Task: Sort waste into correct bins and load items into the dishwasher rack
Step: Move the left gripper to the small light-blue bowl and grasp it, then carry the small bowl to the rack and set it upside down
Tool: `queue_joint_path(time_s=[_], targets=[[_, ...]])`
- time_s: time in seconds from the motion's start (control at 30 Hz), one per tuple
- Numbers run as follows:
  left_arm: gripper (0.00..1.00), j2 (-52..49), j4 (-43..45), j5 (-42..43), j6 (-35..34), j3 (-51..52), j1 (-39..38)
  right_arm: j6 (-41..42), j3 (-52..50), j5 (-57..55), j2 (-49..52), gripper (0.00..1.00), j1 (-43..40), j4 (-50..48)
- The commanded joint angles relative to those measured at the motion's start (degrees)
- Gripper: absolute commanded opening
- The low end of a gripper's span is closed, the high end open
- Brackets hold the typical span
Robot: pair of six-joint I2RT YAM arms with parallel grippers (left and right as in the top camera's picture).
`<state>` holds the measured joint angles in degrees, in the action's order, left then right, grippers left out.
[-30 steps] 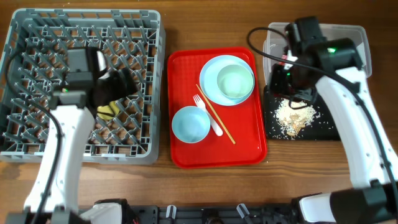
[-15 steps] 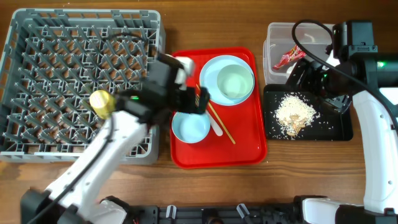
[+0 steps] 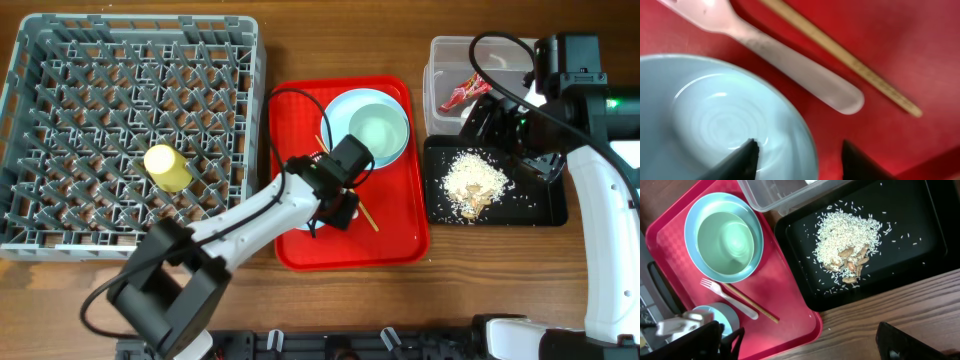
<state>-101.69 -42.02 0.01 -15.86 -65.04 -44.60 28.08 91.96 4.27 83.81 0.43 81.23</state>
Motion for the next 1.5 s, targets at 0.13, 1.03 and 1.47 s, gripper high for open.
queue_joint_path(time_s=[0.13, 1.03, 1.47], targets=[[0.12, -0.76, 0.09, -2.49, 0.46, 0.09, -0.26, 0.39, 0.17, 0.17, -0.35, 1.0, -0.09, 0.55], [0.04, 18.71, -3.76, 36.63, 18.75, -12.55, 37.79, -1.05, 0.17, 0.17, -0.35, 1.0, -0.09, 0.87], [0.04, 1.62, -1.2, 68.48, 20.13, -12.55, 58.62, -1.11, 0.17, 0.17, -0.35, 1.0, -0.09, 0.94]])
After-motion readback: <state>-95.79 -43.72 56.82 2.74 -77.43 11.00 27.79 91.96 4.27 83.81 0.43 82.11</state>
